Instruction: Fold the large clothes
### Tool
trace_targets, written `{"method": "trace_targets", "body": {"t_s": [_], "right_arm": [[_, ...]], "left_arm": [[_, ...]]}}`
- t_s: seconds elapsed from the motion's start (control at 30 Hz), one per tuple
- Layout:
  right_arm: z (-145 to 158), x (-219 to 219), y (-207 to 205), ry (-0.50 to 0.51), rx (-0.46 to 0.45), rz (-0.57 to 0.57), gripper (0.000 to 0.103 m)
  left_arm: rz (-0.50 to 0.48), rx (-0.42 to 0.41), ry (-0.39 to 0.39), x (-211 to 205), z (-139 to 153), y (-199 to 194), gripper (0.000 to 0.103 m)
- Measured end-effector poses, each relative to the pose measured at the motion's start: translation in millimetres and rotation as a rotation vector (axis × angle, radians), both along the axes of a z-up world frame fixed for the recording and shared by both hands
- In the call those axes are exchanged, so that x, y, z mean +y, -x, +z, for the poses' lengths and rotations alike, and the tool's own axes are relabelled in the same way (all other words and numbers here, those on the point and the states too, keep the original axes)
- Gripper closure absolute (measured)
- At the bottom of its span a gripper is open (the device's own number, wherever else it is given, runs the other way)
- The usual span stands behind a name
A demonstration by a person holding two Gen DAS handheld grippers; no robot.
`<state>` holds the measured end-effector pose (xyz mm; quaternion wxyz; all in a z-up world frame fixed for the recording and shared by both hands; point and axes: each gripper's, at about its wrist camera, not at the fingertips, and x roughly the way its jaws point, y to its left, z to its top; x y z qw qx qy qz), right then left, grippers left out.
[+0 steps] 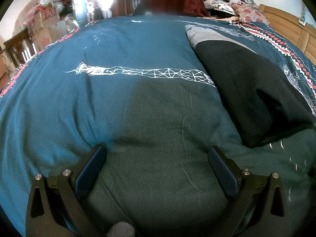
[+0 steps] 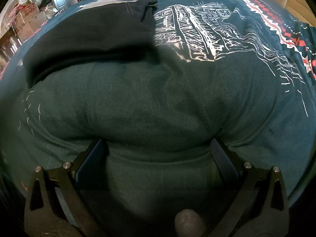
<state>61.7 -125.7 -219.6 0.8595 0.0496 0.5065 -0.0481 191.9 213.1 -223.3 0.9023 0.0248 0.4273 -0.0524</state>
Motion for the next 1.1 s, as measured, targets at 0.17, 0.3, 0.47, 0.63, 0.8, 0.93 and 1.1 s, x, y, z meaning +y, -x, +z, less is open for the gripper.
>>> {"method": "trace_targets", "body": {"t_s": [0.17,0.3,0.47,0.63,0.8,0.93,1.1], "right_arm": [[0.3,-0.1,-0.2,-0.003,-0.004,0.0,0.0],[0.3,-0.5,2.8,-0.005,-0.005,-0.002,0.0],[0.4,-1.2,1.6,-0.007,-0.007,-0.005,0.0],[0.7,-1.2,1.9,-0.007,-0.008,-0.01,0.0],[0.7,-0.6,2.8,-0.008,-0.009,-0.011,0.0],[0.9,-1.0,3.6,-0.008,-0.01,-0.013,0.0],[0.8,-0.1,5.5,-0.01,-0.012,-0.012,0.0]], "left_arm": [[0.004,0.015,-0.028,-4.2,1.6,-2.7,0.0],[0.014,0.047,-0.03,-5.4,2.0,-9.6,0.0],[-0.001,0.033,-0.006,-1.6,-1.4,-11.1,0.0],[-0.008,0.002,-0.009,-1.4,-3.5,-7.8,0.0],[-0.01,-0.002,0.002,-0.3,-3.5,-6.3,0.0],[-0.009,-0.004,0.001,-0.9,-4.2,-5.3,0.0],[-0.009,-0.005,0.003,-1.0,-3.9,-4.9,0.0]]}}
